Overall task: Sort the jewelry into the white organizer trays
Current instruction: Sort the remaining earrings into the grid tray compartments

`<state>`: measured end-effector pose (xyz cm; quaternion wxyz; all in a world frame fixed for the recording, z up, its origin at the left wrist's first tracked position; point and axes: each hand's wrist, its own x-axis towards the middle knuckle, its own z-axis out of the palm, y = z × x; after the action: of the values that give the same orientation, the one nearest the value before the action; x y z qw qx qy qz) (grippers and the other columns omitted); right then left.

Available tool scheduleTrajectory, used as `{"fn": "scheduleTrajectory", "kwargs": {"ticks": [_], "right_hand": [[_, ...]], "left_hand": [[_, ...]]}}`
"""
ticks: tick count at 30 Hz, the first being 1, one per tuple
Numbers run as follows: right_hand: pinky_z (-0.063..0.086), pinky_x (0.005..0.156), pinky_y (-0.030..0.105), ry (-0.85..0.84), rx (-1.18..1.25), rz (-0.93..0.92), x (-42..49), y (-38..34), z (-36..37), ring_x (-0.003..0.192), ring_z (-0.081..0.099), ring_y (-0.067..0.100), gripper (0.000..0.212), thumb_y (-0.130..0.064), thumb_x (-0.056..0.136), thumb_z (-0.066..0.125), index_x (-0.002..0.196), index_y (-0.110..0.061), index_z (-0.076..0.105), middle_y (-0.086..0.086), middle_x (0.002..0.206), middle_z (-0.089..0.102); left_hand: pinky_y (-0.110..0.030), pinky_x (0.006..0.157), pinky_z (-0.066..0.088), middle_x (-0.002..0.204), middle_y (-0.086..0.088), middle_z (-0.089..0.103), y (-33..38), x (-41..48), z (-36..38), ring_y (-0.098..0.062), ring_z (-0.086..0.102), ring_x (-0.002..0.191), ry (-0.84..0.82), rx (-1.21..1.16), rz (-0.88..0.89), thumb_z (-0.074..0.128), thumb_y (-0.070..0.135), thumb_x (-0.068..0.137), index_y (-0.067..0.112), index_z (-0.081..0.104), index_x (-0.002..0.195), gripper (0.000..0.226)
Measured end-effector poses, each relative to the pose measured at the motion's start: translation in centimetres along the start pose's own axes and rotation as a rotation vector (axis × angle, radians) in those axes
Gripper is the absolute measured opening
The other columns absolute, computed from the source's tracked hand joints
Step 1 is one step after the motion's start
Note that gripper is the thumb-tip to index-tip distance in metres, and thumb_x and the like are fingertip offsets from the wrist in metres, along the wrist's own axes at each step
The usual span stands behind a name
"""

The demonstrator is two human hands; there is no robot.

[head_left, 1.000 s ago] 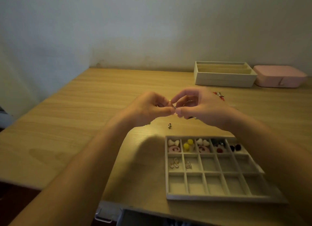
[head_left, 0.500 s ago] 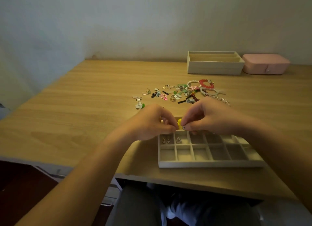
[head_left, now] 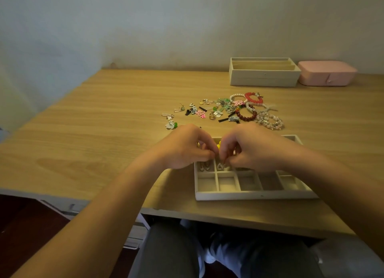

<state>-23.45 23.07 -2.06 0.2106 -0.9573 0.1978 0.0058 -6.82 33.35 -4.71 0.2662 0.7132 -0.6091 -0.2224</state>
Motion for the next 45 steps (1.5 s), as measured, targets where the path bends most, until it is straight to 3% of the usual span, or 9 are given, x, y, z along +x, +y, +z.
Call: {"fn": "scheduleTrajectory", "kwargs": {"ticks": [9, 14, 18, 23, 30, 38, 41, 45], "right_hand": [[0.057, 0.067, 0.023, -0.017, -0.103, 0.027, 0.7, -1.0, -0.1, 0.076, 0.065, 0.002, 0.019, -0.010, 0.081, 0.075, 0.083, -0.028, 0.077, -0.014, 0.080, 0.070], [0.050, 0.060, 0.015, -0.025, -0.108, 0.028, 0.6, -1.4, 0.0, 0.073, 0.065, 0.001, 0.020, -0.009, 0.085, 0.073, 0.082, -0.028, 0.078, -0.014, 0.079, 0.070], [0.060, 0.069, 0.026, -0.006, -0.055, 0.030, 0.4, -0.9, -0.6, 0.073, 0.068, 0.001, 0.023, -0.008, 0.085, 0.073, 0.081, -0.030, 0.078, -0.012, 0.078, 0.074], [0.051, 0.066, 0.016, 0.000, 0.054, 0.012, 0.0, -0.4, -1.1, 0.074, 0.066, -0.007, 0.028, -0.004, 0.087, 0.068, 0.085, -0.031, 0.077, -0.017, 0.081, 0.074], [0.060, 0.083, 0.033, -0.039, 0.073, -0.001, -0.4, -0.2, -0.6, 0.082, 0.067, -0.009, 0.031, -0.005, 0.085, 0.067, 0.087, -0.034, 0.078, -0.026, 0.079, 0.073], [0.059, 0.076, 0.026, -0.033, 0.085, -0.017, -0.3, 0.4, -0.5, 0.079, 0.067, -0.008, 0.031, -0.003, 0.084, 0.065, 0.087, -0.031, 0.078, -0.021, 0.080, 0.075], [0.046, 0.058, 0.011, 0.033, 0.148, -0.032, -0.1, 0.6, -0.7, 0.069, 0.063, -0.011, 0.031, 0.000, 0.084, 0.064, 0.084, -0.027, 0.078, -0.017, 0.078, 0.073], [0.044, 0.052, 0.009, 0.146, 0.230, -0.031, 1.2, 0.5, -1.3, 0.065, 0.061, -0.010, 0.028, 0.000, 0.085, 0.064, 0.080, -0.025, 0.075, -0.013, 0.078, 0.070]], "left_hand": [[-0.013, 0.054, 0.033, 0.074, 0.003, 0.067, 0.4, 0.1, -0.3, 0.001, 0.048, 0.058, -0.029, 0.042, -0.002, 0.077, 0.018, 0.083, 0.028, 0.081, 0.088, 0.012], [-0.015, 0.052, 0.033, 0.078, 0.002, 0.067, 0.6, -0.1, -0.5, 0.001, 0.047, 0.058, -0.023, 0.075, -0.001, 0.073, 0.015, 0.082, 0.033, 0.081, 0.088, 0.021], [-0.015, 0.051, 0.031, 0.078, 0.005, 0.063, 0.8, -0.5, -0.5, 0.000, 0.047, 0.057, -0.029, 0.096, -0.023, 0.067, 0.014, 0.083, 0.034, 0.080, 0.089, 0.025], [-0.020, 0.055, 0.034, 0.085, 0.005, 0.062, 1.1, -0.9, -0.5, -0.002, 0.046, 0.059, -0.056, 0.121, -0.036, 0.066, 0.017, 0.086, 0.039, 0.078, 0.090, 0.026], [-0.026, 0.063, 0.040, 0.088, 0.000, 0.064, 1.4, -1.0, -0.4, -0.008, 0.049, 0.068, -0.075, 0.163, -0.024, 0.066, 0.019, 0.087, 0.040, 0.077, 0.093, 0.024], [-0.030, 0.066, 0.046, 0.086, -0.003, 0.066, 1.5, -0.5, 0.0, -0.015, 0.054, 0.071, -0.082, 0.195, -0.018, 0.065, 0.018, 0.085, 0.039, 0.078, 0.090, 0.024], [-0.028, 0.055, 0.038, 0.077, -0.003, 0.063, 1.2, -0.4, -0.3, -0.009, 0.045, 0.058, -0.057, 0.092, -0.008, 0.064, 0.016, 0.084, 0.037, 0.077, 0.081, 0.025], [-0.020, 0.048, 0.028, 0.061, 0.007, 0.048, 0.2, 0.0, -2.0, -0.004, 0.037, 0.047, 0.053, -0.047, -0.012, 0.062, 0.008, 0.084, 0.025, 0.078, 0.082, 0.024]]}}
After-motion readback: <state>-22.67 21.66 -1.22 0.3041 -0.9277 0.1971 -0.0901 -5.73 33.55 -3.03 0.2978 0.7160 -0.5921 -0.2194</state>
